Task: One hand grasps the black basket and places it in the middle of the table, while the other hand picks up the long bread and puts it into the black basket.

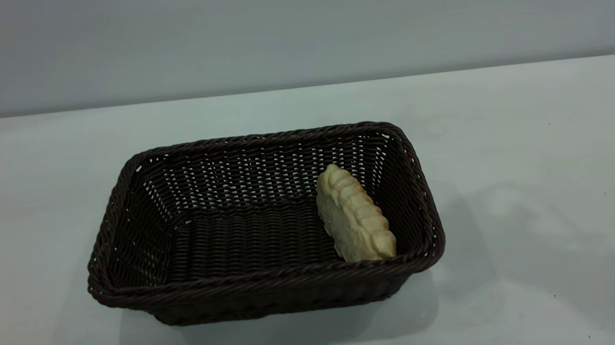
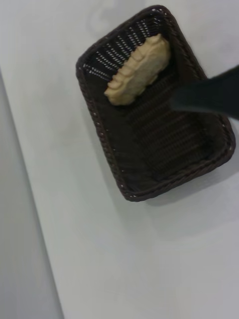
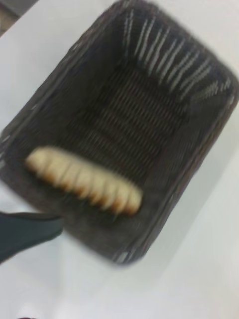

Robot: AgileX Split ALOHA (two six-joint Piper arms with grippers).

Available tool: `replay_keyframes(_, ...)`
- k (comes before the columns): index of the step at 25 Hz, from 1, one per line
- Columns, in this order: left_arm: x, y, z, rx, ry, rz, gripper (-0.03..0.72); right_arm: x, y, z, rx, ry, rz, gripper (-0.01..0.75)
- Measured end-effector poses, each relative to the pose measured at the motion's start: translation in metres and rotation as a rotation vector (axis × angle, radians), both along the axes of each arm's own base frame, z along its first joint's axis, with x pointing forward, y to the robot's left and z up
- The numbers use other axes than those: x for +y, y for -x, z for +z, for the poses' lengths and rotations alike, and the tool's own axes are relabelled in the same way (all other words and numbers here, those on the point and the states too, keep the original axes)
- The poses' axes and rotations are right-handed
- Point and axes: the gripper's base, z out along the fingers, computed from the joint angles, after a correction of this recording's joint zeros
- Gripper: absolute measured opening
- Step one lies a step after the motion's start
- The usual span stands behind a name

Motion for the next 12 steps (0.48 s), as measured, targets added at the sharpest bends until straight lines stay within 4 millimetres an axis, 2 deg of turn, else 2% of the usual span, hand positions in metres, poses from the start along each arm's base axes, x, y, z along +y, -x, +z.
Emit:
replay_keyframes(5,0.008,0.029,0.012,-0.095,0.026,0.001,0.532,-0.045,0.032,0.032,0.046,0.112,-0.14,0.4)
replay_keyframes(9,0.015,0.057,0.018,-0.155,0.039,-0.005,0.531,-0.061,0.066,0.05,0.066,0.181,-0.226,0.4)
replay_keyframes(12,0.02,0.077,0.017,-0.16,0.036,-0.016,0.531,-0.069,0.099,0.06,0.048,0.195,-0.266,0.4)
